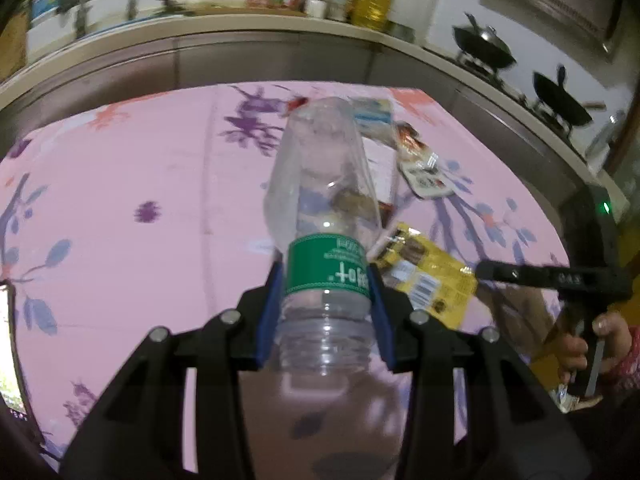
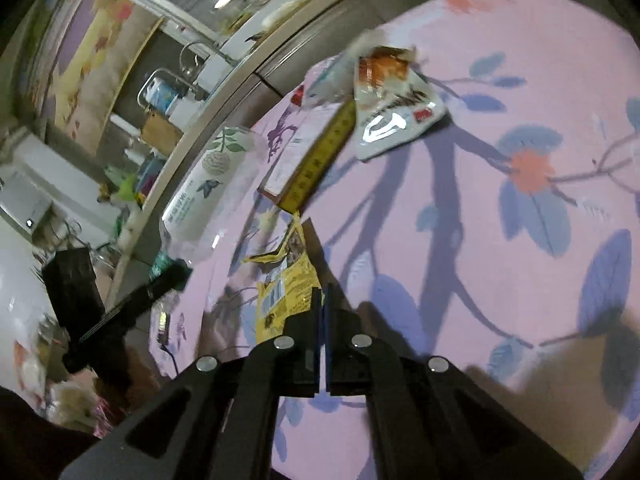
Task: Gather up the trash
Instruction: 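Grasp the clear water bottle with the left gripper while the right gripper grasps the yellow packet, then carry the bottle and yellow packet to the bin and release both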
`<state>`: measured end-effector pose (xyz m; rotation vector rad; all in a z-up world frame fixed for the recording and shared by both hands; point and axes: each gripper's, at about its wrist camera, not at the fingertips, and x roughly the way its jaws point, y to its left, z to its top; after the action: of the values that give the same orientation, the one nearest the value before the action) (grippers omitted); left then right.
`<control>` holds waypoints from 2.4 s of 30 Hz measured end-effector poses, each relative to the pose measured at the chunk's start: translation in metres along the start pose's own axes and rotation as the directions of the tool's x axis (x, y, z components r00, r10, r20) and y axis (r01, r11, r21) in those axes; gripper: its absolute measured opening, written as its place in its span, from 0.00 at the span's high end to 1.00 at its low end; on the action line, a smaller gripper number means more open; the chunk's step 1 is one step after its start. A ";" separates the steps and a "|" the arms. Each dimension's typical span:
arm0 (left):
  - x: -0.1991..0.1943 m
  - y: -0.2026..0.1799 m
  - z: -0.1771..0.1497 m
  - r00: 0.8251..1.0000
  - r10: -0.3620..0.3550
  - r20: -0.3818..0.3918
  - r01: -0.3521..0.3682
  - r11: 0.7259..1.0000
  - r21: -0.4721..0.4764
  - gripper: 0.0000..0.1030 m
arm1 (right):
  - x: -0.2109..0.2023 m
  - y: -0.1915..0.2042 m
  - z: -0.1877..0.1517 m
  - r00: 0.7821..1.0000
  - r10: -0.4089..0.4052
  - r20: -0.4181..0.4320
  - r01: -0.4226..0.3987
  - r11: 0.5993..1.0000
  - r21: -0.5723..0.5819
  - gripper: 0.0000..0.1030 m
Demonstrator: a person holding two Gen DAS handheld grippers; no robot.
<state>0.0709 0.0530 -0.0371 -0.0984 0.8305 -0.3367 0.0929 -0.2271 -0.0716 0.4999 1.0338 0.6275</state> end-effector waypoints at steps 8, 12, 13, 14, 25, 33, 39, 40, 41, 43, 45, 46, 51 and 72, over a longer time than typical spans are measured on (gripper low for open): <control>0.014 -0.035 -0.011 0.998 0.045 -0.031 -0.043 0.997 0.071 0.62 | 0.003 0.008 0.000 0.999 0.020 -0.032 -0.022 0.997 -0.072 0.53; 0.022 -0.039 -0.016 0.997 0.059 -0.050 -0.055 0.995 0.084 0.62 | 0.018 0.017 0.004 0.996 0.052 -0.066 -0.058 0.994 -0.090 0.53; 0.025 -0.037 -0.017 0.997 0.058 -0.058 -0.053 0.996 0.077 0.62 | 0.021 0.020 0.005 0.995 0.060 -0.077 -0.067 0.993 -0.095 0.53; 0.027 -0.036 -0.018 0.996 0.059 -0.062 -0.054 0.996 0.071 0.62 | 0.028 0.025 0.006 0.994 0.068 -0.089 -0.078 0.991 -0.113 0.53; 0.029 -0.021 -0.022 0.996 0.050 -0.073 -0.049 0.999 0.018 0.62 | 0.054 0.036 0.007 0.984 0.110 -0.143 -0.125 0.987 -0.097 0.98; -0.013 -0.050 -0.003 0.999 -0.029 0.018 0.028 0.996 0.090 0.62 | -0.014 0.009 0.023 0.995 0.090 0.043 -0.087 0.994 -0.067 0.98; 0.005 -0.100 0.034 0.992 -0.123 -0.007 0.122 0.974 0.191 0.62 | -0.064 -0.050 0.025 0.980 0.048 0.196 -0.054 0.998 0.029 0.98; 0.013 -0.117 0.045 0.989 -0.150 -0.016 0.149 0.963 0.224 0.62 | -0.073 -0.059 0.024 0.975 0.041 0.218 -0.051 0.998 0.042 0.98; 0.020 -0.127 0.052 0.986 -0.166 -0.020 0.166 0.955 0.246 0.62 | -0.088 -0.072 0.023 0.966 0.027 0.258 -0.046 0.997 0.067 0.98; 0.039 -0.161 0.071 0.977 -0.208 -0.041 0.211 0.927 0.310 0.62 | -0.109 -0.092 0.024 0.949 -0.005 0.314 -0.028 0.995 0.100 0.98; 0.056 -0.190 0.086 0.967 -0.246 -0.070 0.255 0.900 0.354 0.62 | -0.138 -0.115 0.023 0.923 -0.055 0.380 -0.001 0.989 0.147 0.98; 0.070 -0.212 0.097 0.958 -0.272 -0.095 0.287 0.879 0.380 0.62 | -0.152 -0.125 0.023 0.908 -0.084 0.410 0.014 0.985 0.171 0.98; 0.128 -0.291 0.133 0.917 -0.347 -0.196 0.399 0.801 0.446 0.62 | -0.225 -0.183 0.032 0.805 -0.280 0.524 0.129 0.943 0.306 0.98; 0.287 -0.423 0.152 0.827 -0.320 -0.463 0.497 0.801 0.333 0.32 | -0.246 -0.284 0.057 0.668 -0.560 0.490 0.342 0.816 0.466 0.37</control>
<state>0.2550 -0.4474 -0.0462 0.2257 1.1038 -0.9877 0.1219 -0.6056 -0.0772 0.6541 0.5898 -0.1937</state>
